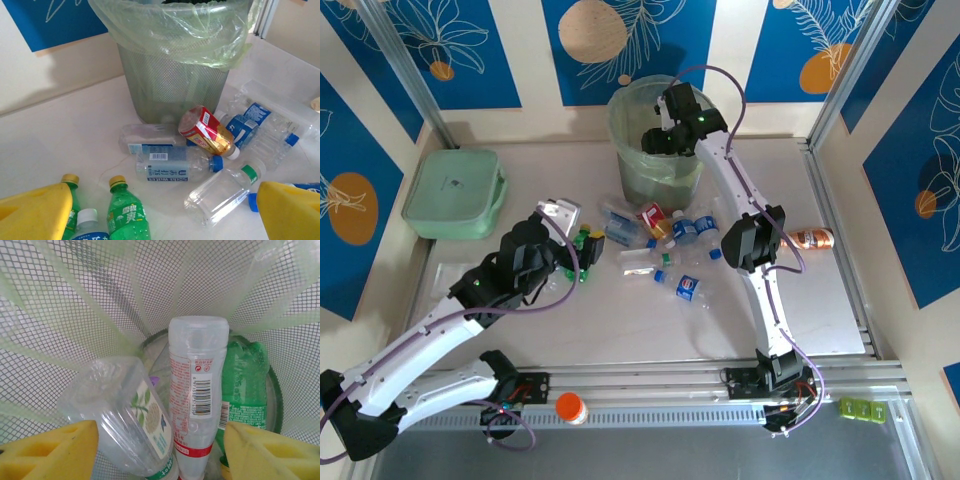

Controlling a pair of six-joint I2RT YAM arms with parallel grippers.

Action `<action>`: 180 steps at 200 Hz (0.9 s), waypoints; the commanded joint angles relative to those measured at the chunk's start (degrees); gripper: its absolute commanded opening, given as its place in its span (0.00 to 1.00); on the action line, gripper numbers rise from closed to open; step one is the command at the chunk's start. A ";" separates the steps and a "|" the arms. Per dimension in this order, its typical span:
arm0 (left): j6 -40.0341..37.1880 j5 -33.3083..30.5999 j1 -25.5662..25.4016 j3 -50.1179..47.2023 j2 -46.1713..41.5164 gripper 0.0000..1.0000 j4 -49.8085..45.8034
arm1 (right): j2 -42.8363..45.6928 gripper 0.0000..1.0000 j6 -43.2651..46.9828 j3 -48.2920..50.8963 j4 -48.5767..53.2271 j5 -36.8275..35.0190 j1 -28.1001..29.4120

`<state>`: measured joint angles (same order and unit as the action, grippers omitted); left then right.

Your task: Put the plastic bottles in the bin

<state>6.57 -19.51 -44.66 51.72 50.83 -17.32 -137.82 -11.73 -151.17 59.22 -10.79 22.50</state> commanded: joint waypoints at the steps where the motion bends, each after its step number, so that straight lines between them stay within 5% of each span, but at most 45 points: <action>1: -0.60 -3.33 0.36 -0.51 -1.22 0.95 1.65 | 6.79 0.70 0.74 -2.41 -0.15 -0.81 0.52; 90: 4.98 -3.29 0.31 4.76 -1.67 0.97 -4.53 | 24.44 0.72 -0.87 1.50 -2.62 0.86 4.28; 141: 10.50 0.49 0.31 4.88 -4.37 0.97 -7.82 | 51.54 0.71 -3.62 39.24 -18.71 3.95 9.92; 180: 11.38 9.63 0.37 4.17 -6.04 0.98 -8.42 | 67.96 0.68 -9.32 63.99 -23.35 5.29 10.15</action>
<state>16.12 -16.53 -44.66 55.05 46.09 -24.38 -76.60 -16.71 -97.43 40.60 -7.03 32.77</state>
